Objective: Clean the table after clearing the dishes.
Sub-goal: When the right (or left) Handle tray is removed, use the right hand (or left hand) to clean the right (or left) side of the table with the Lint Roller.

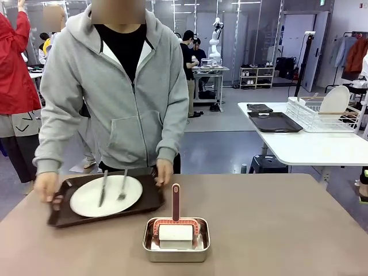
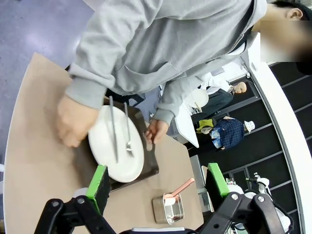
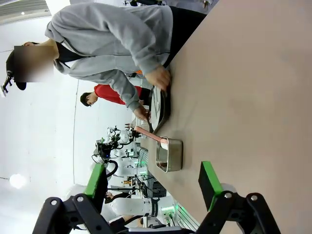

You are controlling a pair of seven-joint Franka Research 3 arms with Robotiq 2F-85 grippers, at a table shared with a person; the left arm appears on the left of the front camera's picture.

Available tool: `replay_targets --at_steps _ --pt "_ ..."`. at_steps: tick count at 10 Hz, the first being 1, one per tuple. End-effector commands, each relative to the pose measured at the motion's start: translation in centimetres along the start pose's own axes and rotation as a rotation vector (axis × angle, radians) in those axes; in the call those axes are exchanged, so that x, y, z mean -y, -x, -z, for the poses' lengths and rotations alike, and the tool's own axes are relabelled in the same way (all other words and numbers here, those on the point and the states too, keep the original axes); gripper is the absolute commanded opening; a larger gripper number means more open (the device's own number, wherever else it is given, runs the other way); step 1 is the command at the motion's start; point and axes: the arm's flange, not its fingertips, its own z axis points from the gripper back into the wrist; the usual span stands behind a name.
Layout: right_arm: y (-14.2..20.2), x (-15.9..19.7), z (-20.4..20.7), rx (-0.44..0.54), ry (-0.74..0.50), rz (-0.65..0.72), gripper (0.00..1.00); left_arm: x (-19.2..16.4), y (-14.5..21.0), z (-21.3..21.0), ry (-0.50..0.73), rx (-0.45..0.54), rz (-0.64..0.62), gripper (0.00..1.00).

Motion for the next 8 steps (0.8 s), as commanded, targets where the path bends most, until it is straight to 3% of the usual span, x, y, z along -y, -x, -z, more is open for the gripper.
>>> replay_targets --at_steps 1,8 --pt "0.36 -0.24 -0.14 -0.009 0.002 0.014 0.95 0.0 -0.25 -0.28 0.022 0.015 0.01 1.0" --pt "0.36 -0.24 -0.14 -0.009 0.002 0.014 0.95 0.0 0.0 0.0 0.0 0.0 0.0 1.0"
